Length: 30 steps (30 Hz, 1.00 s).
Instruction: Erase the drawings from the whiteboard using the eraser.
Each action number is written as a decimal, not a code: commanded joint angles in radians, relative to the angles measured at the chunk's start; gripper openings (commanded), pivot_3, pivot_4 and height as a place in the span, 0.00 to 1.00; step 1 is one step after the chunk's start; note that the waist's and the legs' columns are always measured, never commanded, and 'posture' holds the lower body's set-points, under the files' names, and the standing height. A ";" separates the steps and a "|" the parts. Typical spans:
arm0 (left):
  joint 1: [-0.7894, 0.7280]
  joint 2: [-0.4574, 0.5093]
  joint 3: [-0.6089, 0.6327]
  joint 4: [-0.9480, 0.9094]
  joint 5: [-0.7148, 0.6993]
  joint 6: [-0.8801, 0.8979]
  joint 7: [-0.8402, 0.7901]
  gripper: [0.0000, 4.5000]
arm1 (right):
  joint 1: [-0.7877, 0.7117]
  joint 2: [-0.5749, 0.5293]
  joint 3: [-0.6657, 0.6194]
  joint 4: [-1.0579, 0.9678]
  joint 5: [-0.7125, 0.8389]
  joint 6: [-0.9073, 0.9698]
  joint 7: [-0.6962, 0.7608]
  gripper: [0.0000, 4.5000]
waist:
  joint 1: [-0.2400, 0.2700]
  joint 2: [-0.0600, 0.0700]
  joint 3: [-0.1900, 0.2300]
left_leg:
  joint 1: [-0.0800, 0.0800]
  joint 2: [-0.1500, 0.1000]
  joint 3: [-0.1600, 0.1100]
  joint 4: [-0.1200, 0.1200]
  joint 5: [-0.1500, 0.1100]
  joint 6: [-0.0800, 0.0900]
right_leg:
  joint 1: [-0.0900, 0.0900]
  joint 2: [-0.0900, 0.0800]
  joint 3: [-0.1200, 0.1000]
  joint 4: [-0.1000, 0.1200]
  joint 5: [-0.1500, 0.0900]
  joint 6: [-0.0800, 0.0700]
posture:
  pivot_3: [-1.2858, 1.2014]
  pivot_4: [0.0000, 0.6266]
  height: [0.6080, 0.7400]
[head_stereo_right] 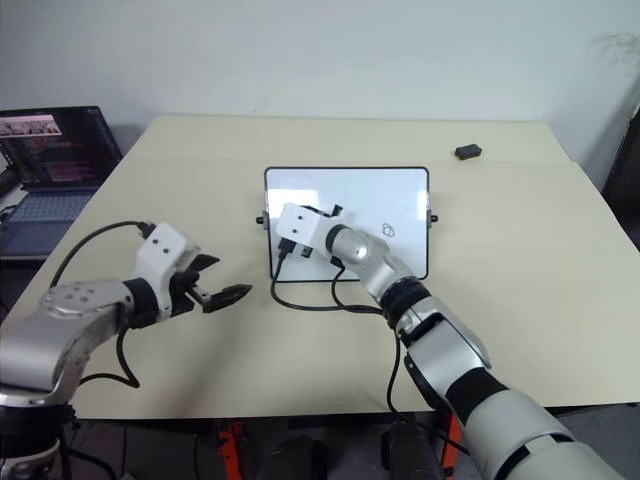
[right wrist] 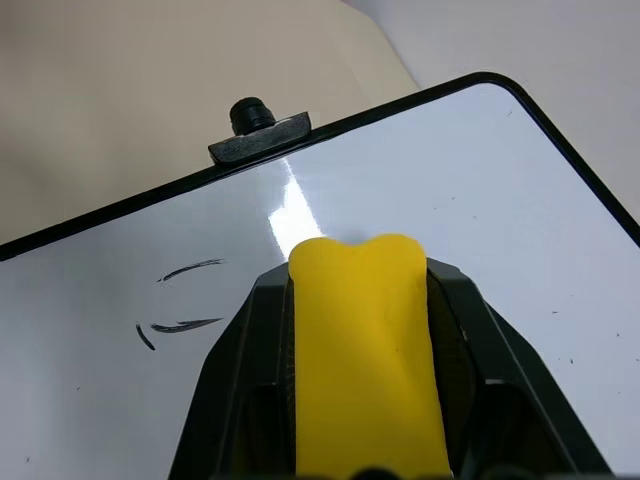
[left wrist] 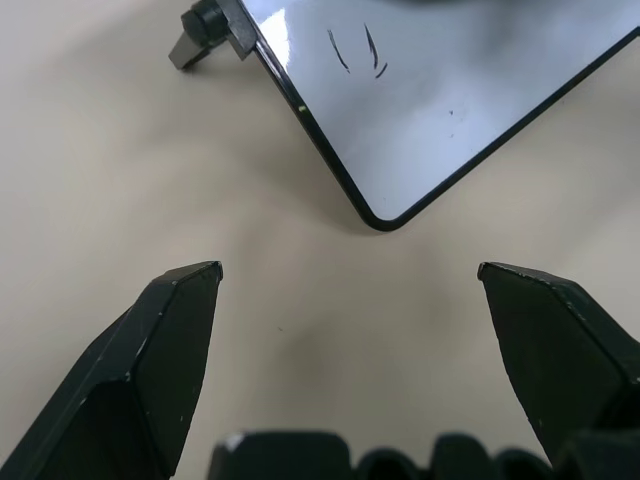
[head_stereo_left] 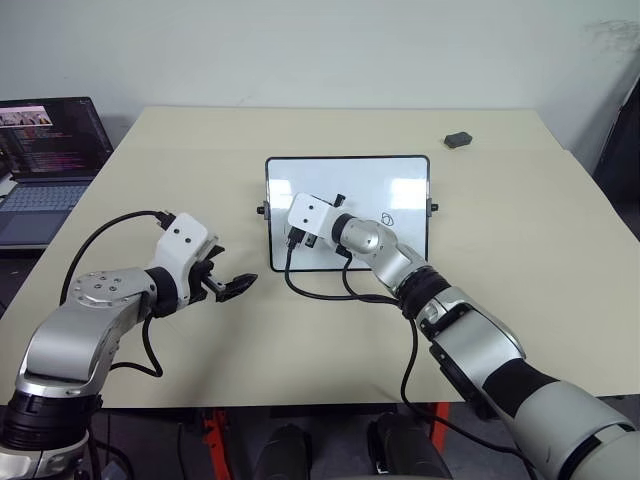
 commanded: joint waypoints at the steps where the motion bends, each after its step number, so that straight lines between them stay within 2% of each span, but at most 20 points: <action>1: -0.007 0.010 0.024 -0.023 -0.004 -0.002 -0.001 1.00 | 0.038 -0.015 0.041 0.020 -0.038 0.031 0.086 0.29 | 0.000 0.000 0.000 | 0.000 0.000 0.000 0.000 0.000 0.000 | 0.000 0.000 0.000 0.000 0.000 0.000 | 0.52 0.24 1.00; 7: -0.010 0.009 0.022 -0.018 -0.003 -0.005 -0.002 1.00 | 0.082 -0.030 0.093 -0.023 -0.071 0.040 0.186 0.29 | -0.002 0.000 0.000 | 0.002 0.000 0.000 0.000 0.000 0.000 | 0.002 0.000 0.000 0.000 0.000 0.000 | 0.52 0.24 1.00; 16: 0.001 0.009 0.028 -0.016 0.000 -0.007 0.000 1.00 | -0.003 -0.017 0.027 -0.033 -0.059 -0.027 -0.012 0.29 | 0.001 0.000 0.001 | 0.002 0.000 -0.001 0.001 0.000 0.000 | 0.002 0.000 0.000 0.000 0.000 0.000 | 0.52 0.24 1.00; 20: 0.005 0.007 0.027 -0.019 -0.001 -0.005 0.001 1.00 | -0.023 -0.004 0.014 -0.018 -0.053 -0.035 -0.039 0.29 | -0.001 0.000 0.001 | -0.001 0.000 0.000 -0.001 0.000 0.000 | -0.002 0.000 0.000 0.000 0.000 0.000 | 0.52 0.24 1.00; 24: 0.005 0.006 0.026 -0.021 -0.002 -0.003 0.003 1.00 | -0.007 0.005 0.031 -0.012 -0.055 -0.027 0.015 0.29 | -0.003 0.000 0.001 | -0.006 0.000 0.001 -0.002 0.000 0.000 | -0.008 0.000 0.001 -0.001 0.000 0.000 | 0.52 0.24 1.00; 30: 0.015 0.003 0.029 -0.029 -0.005 -0.001 0.005 1.00 | 0.052 -0.006 0.097 -0.035 -0.084 0.003 0.180 0.29 | -0.003 0.000 0.001 | -0.011 0.000 0.002 -0.001 0.000 0.000 | -0.013 0.000 0.002 0.001 0.000 0.000 | 0.52 0.24 1.00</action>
